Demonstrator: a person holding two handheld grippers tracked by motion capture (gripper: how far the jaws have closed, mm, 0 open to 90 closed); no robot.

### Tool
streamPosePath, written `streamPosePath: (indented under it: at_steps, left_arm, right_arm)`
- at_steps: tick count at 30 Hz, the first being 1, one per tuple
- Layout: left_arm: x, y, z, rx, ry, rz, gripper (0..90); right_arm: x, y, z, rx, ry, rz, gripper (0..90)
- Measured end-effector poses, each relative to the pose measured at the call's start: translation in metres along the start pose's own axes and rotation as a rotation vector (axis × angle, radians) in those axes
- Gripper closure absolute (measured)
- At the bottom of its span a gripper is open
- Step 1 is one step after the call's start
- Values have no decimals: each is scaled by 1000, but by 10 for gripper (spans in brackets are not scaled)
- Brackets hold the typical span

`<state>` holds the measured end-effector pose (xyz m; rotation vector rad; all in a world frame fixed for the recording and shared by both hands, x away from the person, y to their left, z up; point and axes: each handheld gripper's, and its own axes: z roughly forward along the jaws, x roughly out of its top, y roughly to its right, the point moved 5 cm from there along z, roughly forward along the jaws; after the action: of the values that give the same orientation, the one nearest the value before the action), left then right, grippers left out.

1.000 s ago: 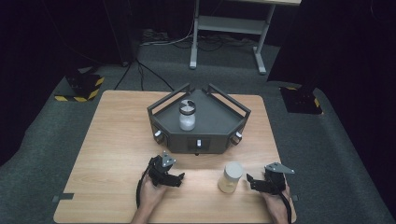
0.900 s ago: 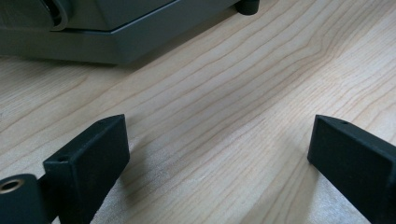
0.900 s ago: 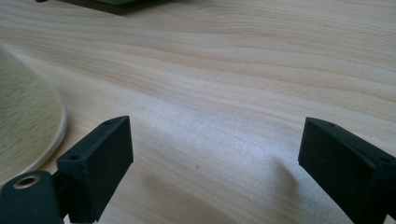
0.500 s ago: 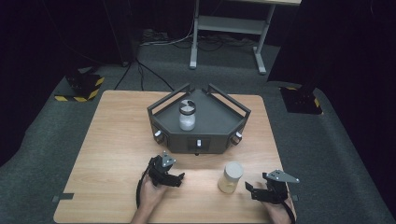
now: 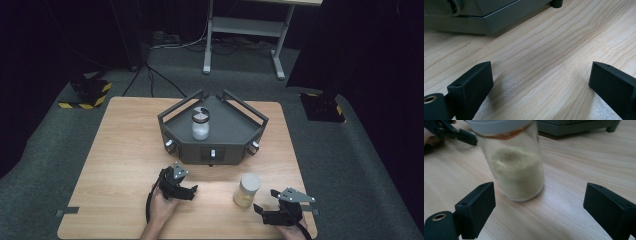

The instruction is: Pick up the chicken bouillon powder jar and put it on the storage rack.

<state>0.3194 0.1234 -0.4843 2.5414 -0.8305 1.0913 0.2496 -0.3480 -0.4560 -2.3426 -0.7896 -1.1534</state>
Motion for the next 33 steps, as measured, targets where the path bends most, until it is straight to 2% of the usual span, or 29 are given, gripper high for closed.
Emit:
streamPosePath:
  at_steps: [7, 16, 33]
  left_arm:
    - [0, 0, 0, 0, 0, 0, 54]
    - [0, 0, 0, 0, 0, 0, 54]
    - [0, 0, 0, 0, 0, 0, 54]
  right_arm:
    - [7, -4, 3, 50, 33, -30, 104]
    - [19, -8, 15, 70, 52, -44, 115]
    - [24, -12, 25, 66, 123, -57, 188]
